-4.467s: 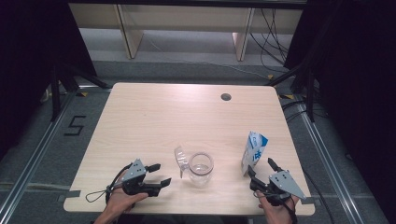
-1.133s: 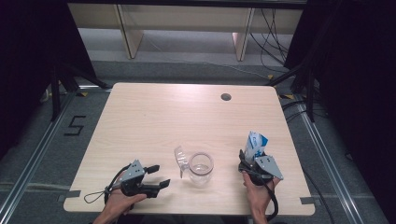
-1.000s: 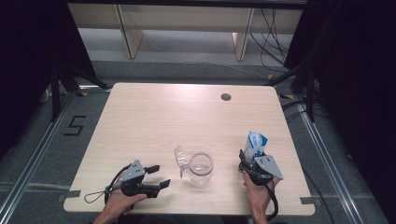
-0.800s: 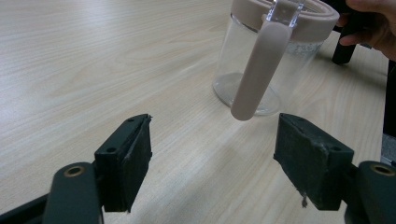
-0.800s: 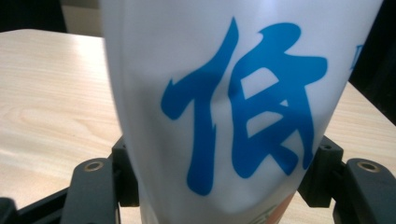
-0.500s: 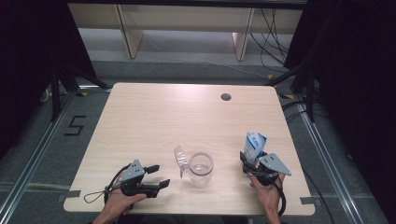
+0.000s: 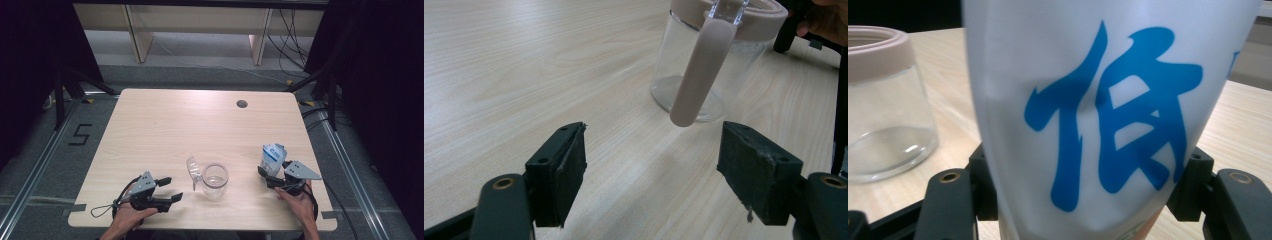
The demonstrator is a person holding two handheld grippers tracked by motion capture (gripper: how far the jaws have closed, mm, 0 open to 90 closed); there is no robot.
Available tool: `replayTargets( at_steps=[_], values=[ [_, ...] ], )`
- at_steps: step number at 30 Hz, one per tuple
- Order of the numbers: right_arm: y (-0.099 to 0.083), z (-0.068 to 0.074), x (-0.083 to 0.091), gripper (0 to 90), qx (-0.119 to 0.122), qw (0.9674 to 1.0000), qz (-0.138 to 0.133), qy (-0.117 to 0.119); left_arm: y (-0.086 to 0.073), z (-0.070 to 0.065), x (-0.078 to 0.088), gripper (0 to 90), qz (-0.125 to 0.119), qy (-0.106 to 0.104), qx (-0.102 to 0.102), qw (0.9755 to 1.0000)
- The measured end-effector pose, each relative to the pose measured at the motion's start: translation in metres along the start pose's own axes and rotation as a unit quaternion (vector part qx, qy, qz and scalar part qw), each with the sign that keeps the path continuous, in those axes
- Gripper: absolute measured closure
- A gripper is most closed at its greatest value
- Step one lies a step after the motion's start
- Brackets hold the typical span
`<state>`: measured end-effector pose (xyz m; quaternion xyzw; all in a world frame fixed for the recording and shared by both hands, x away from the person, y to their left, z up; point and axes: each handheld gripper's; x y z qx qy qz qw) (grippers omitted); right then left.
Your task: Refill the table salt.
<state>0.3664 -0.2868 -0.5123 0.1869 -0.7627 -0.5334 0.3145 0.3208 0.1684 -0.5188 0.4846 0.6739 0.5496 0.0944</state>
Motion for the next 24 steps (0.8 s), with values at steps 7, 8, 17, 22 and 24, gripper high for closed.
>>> replayTargets(
  at_steps=[7,8,17,22,24],
  values=[
    [-0.001,-0.012,-0.001,35.3,0.039,0.9987,-0.01,0.031,0.0,0.001,-0.001,26.9,-0.003,-0.006,0.001,1.0],
    [-0.001,-0.01,-0.001,35.3,0.027,0.9992,-0.008,0.03,0.001,0.001,0.0,26.9,0.001,-0.003,-0.01,0.9999],
    [-0.001,0.006,0.0,23.9,0.019,0.9987,0.009,-0.046,0.0,0.0,0.0,26.9,0.0,-0.004,-0.008,1.0],
    [0.003,0.024,0.001,22.0,-0.021,0.9926,0.024,-0.117,0.0,0.0,-0.001,26.9,0.001,-0.001,0.0,1.0],
    [0.007,0.034,-0.002,23.8,-0.028,0.9875,0.038,-0.151,0.0,0.001,-0.002,26.9,0.0,-0.012,-0.013,0.9998]
  ],
)
Point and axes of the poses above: each handheld gripper's, and its own axes: x roughly backward along the jaws, y roughly out of its top, z roughly to its left, and after that the axes turned 12 degrees about x, right-handed
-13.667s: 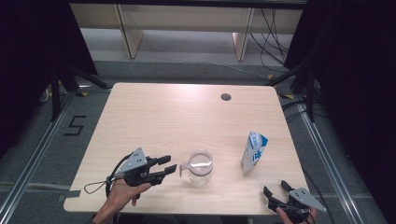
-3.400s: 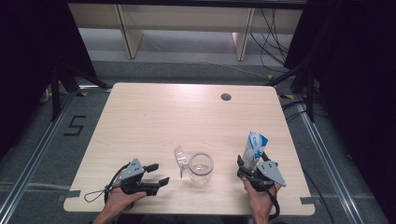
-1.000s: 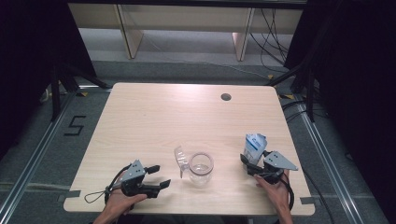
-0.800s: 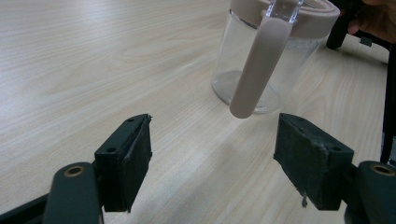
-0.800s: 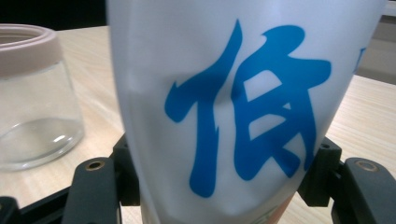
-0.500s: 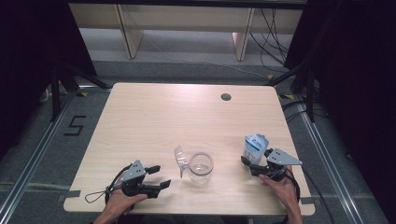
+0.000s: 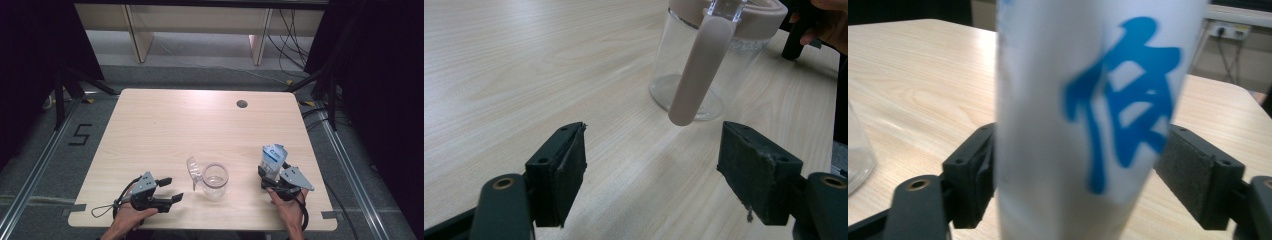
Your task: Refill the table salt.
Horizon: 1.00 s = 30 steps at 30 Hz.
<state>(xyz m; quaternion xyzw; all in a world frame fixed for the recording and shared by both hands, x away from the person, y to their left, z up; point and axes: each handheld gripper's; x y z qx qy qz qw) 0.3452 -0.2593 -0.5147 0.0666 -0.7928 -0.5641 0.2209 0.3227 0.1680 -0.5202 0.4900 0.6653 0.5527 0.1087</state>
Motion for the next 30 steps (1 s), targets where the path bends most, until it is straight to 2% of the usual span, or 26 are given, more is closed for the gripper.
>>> replayTargets(
  at_steps=[1,2,3,5,6,9,10,12,15,16,18,20,26,27,30],
  values=[
    [0.0,0.0,0.0,23.8,0.0,1.0,0.0,0.0,0.0,0.0,0.0,26.9,0.0,0.0,0.0,1.0],
    [0.001,0.002,0.0,23.5,0.006,0.9999,0.005,-0.013,-0.001,-0.001,0.0,26.9,-0.001,0.005,0.009,1.0],
    [0.002,0.005,0.0,23.7,-0.001,0.9998,0.005,-0.021,-0.001,-0.002,0.001,26.9,0.001,0.01,0.014,0.9999],
    [0.004,0.009,-0.002,24.2,-0.005,0.9991,0.011,-0.04,0.0,-0.001,0.001,26.9,0.001,0.008,0.004,1.0],
    [0.005,0.012,-0.004,25.1,-0.02,0.9983,0.014,-0.052,0.0,-0.001,0.002,26.9,0.002,0.008,0.003,1.0],
    [0.005,0.012,-0.006,25.6,-0.021,0.9982,0.023,-0.051,0.0,0.0,0.002,26.9,0.002,0.006,-0.003,1.0],
    [0.006,0.016,-0.008,25.9,-0.023,0.9969,0.036,-0.066,0.0,0.0,0.002,26.9,0.0,0.001,0.0,1.0],
    [0.006,0.014,-0.009,26.0,-0.013,0.9971,0.035,-0.067,0.0,0.0,0.002,26.9,0.0,0.001,0.0,1.0],
    [0.007,0.015,-0.011,26.4,-0.023,0.997,0.04,-0.062,0.0,0.0,0.002,26.9,0.0,0.0,-0.003,1.0],
    [0.007,0.017,-0.011,26.5,-0.025,0.9966,0.042,-0.066,0.0,-0.001,0.002,26.9,0.002,0.008,0.003,1.0],
    [0.008,0.017,-0.012,27.0,-0.029,0.9968,0.045,-0.06,0.0,-0.001,0.002,26.9,0.001,0.004,0.0,1.0],
    [0.008,0.016,-0.013,27.0,-0.021,0.9967,0.045,-0.065,0.0,0.0,0.001,26.9,0.0,0.001,0.0,1.0],
    [0.009,0.02,-0.014,27.2,-0.027,0.9961,0.056,-0.062,-0.001,0.0,0.002,26.9,0.0,0.002,0.002,1.0],
    [0.01,0.019,-0.014,28.0,-0.035,0.9959,0.059,-0.059,-0.001,0.0,0.002,26.9,0.0,0.001,0.001,1.0],
    [0.009,0.019,-0.013,28.6,-0.032,0.9958,0.063,-0.059,-0.001,0.0,0.002,26.9,0.0,0.001,-0.001,1.0]
  ],
)
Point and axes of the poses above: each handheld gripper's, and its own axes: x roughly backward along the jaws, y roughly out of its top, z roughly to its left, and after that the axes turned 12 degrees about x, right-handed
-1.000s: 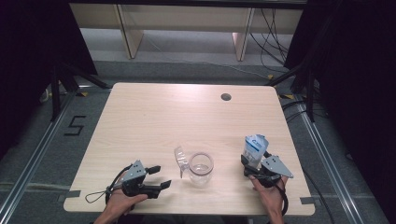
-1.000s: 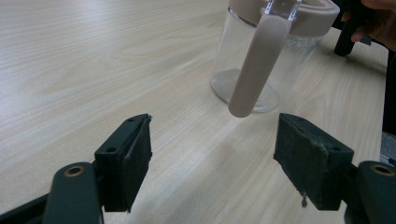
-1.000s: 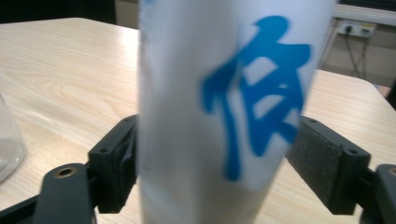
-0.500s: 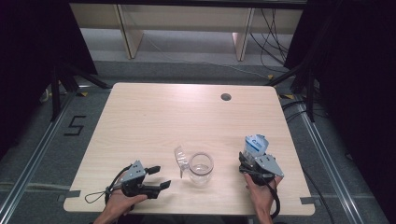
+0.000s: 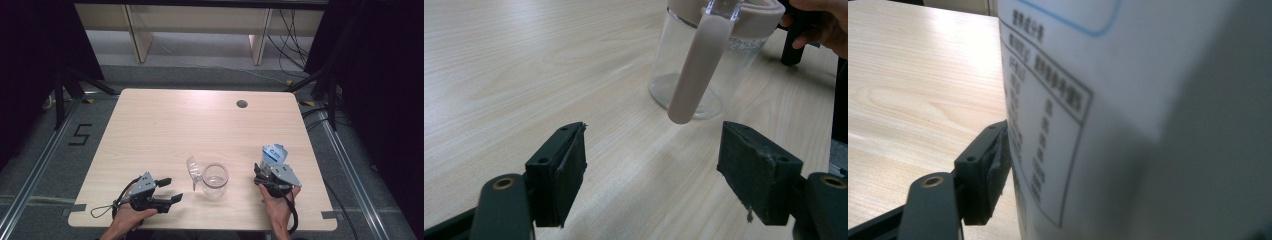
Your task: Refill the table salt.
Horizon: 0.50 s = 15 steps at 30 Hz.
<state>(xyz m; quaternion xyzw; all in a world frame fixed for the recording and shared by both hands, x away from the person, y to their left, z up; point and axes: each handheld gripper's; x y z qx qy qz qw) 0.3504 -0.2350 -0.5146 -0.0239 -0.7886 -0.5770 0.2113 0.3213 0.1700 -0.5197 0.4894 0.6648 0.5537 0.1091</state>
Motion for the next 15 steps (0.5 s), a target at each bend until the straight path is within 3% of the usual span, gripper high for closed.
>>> replayTargets(
  at_steps=[2,5,6,8,12,15],
  values=[
    [-0.0002,-0.0004,-0.0002,28.6,0.002,1.0,0.0,0.0,-0.001,-0.0009,0.0001,26.9,-0.001,0.003,0.013,0.9999],
    [-0.0005,-0.0016,-0.0016,29.3,0.005,1.0,-0.003,0.008,-0.0006,0.0005,0.0002,26.9,0.0,0.0,0.003,1.0],
    [-0.0002,0.0007,-0.0003,29.6,-0.007,1.0,0.007,-0.002,-0.0005,0.001,0.0002,26.9,0.001,-0.001,0.0,1.0],
    [-0.0002,0.0013,0.0003,29.6,-0.014,0.9998,0.015,-0.006,-0.0014,-0.0001,0.0001,26.9,0.001,0.001,0.012,0.9999],
    [-0.0008,-0.0026,-0.0007,31.6,-0.002,0.9999,0.012,-0.003,-0.0009,0.0007,0.0008,26.9,0.0,0.001,0.006,1.0],
    [-0.0005,-0.0015,0.0007,34.5,-0.007,0.9998,0.019,-0.002,-0.001,0.0006,0.0008,26.9,0.0,0.001,0.008,1.0]
  ],
)
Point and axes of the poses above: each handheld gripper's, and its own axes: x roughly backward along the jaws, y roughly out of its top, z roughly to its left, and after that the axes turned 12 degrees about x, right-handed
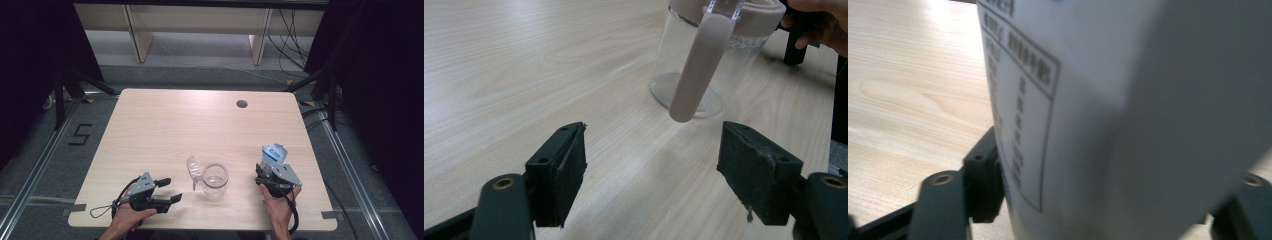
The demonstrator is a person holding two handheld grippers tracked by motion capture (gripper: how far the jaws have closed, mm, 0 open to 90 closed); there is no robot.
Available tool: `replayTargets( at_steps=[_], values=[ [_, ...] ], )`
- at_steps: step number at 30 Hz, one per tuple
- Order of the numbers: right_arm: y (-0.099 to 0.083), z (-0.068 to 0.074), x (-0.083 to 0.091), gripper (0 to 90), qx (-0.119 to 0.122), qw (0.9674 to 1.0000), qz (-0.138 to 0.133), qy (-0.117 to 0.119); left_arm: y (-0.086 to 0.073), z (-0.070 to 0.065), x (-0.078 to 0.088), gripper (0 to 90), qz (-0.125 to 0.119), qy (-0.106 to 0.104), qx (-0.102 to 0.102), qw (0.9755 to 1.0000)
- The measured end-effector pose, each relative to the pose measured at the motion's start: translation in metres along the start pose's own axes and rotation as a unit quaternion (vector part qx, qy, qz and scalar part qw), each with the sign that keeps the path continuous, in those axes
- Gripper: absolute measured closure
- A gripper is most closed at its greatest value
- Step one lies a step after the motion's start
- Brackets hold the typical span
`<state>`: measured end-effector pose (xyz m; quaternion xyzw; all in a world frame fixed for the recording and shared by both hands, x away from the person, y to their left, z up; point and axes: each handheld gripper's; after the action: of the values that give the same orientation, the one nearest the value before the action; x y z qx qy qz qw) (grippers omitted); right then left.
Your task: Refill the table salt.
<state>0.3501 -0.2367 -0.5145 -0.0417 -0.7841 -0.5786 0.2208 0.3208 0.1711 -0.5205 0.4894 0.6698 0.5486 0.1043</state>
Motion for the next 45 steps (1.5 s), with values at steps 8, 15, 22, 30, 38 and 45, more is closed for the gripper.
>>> replayTargets(
  at_steps=[8,15,22,30,38,45],
  values=[
    [-0.001,-0.004,-0.002,38.9,0.017,0.9997,-0.015,0.011,0.0,0.0,0.0,26.9,-0.001,0.001,0.008,1.0],
    [-0.001,-0.006,-0.001,40.2,0.024,0.9993,-0.017,0.022,0.0,0.001,0.0,26.9,0.0,0.001,0.006,1.0],
    [-0.002,-0.007,0.0,40.7,0.043,0.9971,-0.033,0.053,0.0,0.003,0.003,26.8,0.001,0.007,0.0,1.0],
    [0.002,-0.005,0.016,40.7,0.09,0.9929,-0.057,0.054,-0.003,0.004,0.003,26.8,0.004,0.006,0.009,0.9999],
    [0.003,0.003,0.025,40.7,0.14,0.9866,-0.067,0.051,-0.004,0.003,0.004,25.1,0.004,0.007,0.014,0.9999],
    [0.005,0.013,0.027,40.8,0.183,0.9795,-0.069,0.049,-0.004,-0.002,0.006,23.9,0.009,0.009,0.011,0.9999]
  ],
)
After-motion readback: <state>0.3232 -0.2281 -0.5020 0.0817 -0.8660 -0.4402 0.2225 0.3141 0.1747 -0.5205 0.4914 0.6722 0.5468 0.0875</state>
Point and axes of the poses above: each handheld gripper's, and its own axes: x roughly backward along the jaws, y roughly out of its top, z roughly to its left, and after that the axes turned 12 degrees about x, right-handed
